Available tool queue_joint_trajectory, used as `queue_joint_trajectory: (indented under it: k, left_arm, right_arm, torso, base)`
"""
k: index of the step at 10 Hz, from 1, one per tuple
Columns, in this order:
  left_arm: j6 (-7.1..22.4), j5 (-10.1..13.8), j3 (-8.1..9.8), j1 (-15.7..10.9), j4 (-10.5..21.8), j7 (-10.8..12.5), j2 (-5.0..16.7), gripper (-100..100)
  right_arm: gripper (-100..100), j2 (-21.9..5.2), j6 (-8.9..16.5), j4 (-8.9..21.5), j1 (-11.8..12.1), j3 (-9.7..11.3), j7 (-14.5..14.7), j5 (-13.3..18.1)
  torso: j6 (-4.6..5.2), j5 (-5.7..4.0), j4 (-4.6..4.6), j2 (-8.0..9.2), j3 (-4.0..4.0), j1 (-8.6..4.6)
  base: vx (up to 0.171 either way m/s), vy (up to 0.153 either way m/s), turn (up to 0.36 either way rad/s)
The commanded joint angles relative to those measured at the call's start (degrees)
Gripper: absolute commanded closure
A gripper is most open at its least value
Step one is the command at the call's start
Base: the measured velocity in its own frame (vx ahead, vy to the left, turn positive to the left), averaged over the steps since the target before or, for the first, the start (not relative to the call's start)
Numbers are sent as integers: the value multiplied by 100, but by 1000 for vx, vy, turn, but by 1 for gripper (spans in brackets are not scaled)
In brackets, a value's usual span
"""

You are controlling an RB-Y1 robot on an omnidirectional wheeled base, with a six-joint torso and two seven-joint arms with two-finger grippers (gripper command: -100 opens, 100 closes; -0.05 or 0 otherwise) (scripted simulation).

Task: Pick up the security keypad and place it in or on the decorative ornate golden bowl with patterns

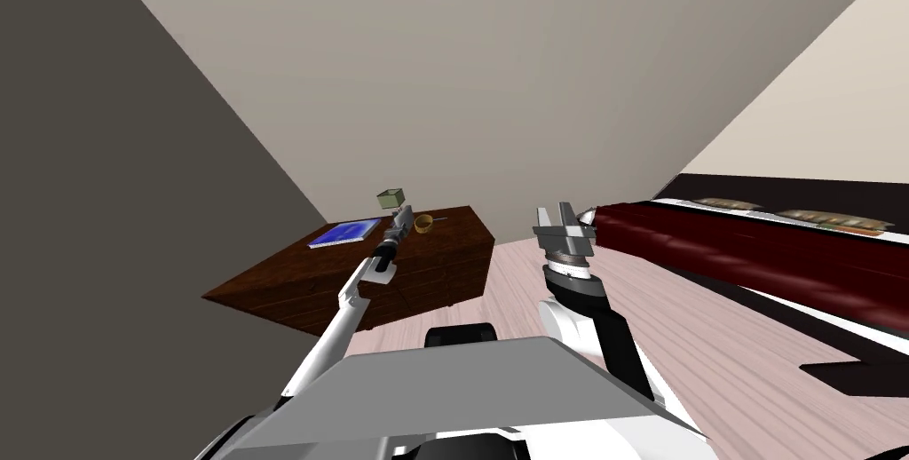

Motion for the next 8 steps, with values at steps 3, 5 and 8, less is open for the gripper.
queue_joint_trajectory:
  k: [3,5,8]
  left_arm:
    - [580,-101,-162,-167,-108,195,4,100]
    - [803,-132,-213,-218,-144,255,5,100]
    - [1277,-219,-345,-350,-241,414,2,100]
  right_arm:
    - [0,0,0,0,-1,0,0,0]
    - [0,0,0,0,0,0,0,0]
    - [0,0,0,0,0,0,0,0]
  torso:
    - [19,3,-8,-15,-11,-10]
    - [25,5,-14,-26,-20,-14]
    - [43,5,-14,-44,-29,-22]
  base:
    - [64,-21,-99]
    - [52,-12,-40]
    - [78,-11,-109]
